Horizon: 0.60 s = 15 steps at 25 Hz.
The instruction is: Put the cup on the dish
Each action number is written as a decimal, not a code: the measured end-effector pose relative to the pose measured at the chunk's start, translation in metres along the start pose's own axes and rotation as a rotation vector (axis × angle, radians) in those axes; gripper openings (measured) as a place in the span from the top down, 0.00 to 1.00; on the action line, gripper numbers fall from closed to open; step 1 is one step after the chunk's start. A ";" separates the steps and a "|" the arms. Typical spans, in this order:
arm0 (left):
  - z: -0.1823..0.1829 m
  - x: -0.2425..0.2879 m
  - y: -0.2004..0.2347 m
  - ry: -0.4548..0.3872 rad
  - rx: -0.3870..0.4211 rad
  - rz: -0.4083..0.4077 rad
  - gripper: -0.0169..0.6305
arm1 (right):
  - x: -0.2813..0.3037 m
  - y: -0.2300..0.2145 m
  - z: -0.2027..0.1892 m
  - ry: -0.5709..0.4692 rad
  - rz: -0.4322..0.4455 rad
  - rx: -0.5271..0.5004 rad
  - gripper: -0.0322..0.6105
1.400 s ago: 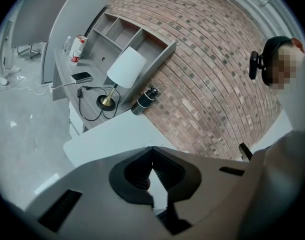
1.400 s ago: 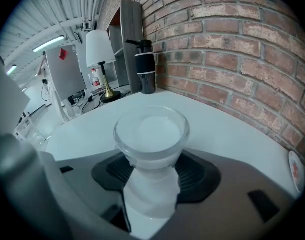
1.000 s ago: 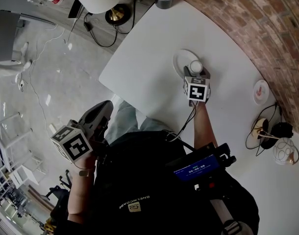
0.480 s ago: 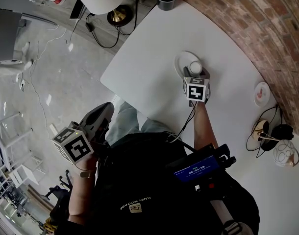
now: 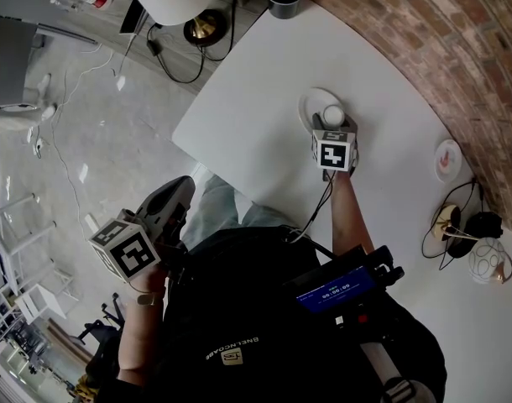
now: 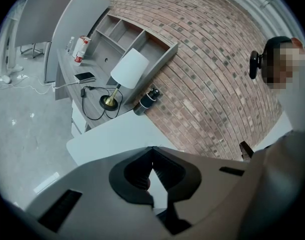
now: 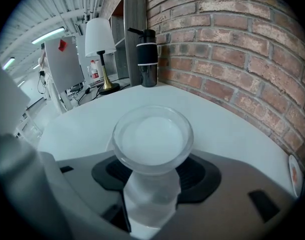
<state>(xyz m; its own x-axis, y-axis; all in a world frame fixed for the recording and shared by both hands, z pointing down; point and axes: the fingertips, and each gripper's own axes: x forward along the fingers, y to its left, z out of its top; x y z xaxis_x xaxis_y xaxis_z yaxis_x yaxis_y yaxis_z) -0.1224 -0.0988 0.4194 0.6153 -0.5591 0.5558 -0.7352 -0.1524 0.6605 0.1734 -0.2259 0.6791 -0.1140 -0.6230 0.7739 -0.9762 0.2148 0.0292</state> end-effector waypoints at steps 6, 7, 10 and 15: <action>0.000 -0.003 0.001 0.002 0.010 0.016 0.96 | 0.000 0.004 -0.001 0.008 0.006 -0.010 0.55; 0.000 -0.003 0.001 0.004 0.009 0.021 0.96 | 0.001 0.004 0.000 0.000 0.006 -0.013 0.55; -0.001 -0.004 0.001 -0.006 0.007 0.013 0.96 | 0.000 0.003 0.002 -0.015 0.004 -0.016 0.55; -0.003 -0.006 0.000 -0.010 0.007 0.011 0.96 | -0.003 0.005 -0.002 -0.015 0.013 -0.016 0.55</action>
<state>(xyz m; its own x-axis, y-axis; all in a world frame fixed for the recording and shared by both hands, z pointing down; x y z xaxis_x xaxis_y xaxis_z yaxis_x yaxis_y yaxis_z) -0.1255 -0.0926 0.4176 0.6046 -0.5689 0.5576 -0.7436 -0.1522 0.6511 0.1692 -0.2215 0.6778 -0.1293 -0.6314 0.7646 -0.9716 0.2349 0.0296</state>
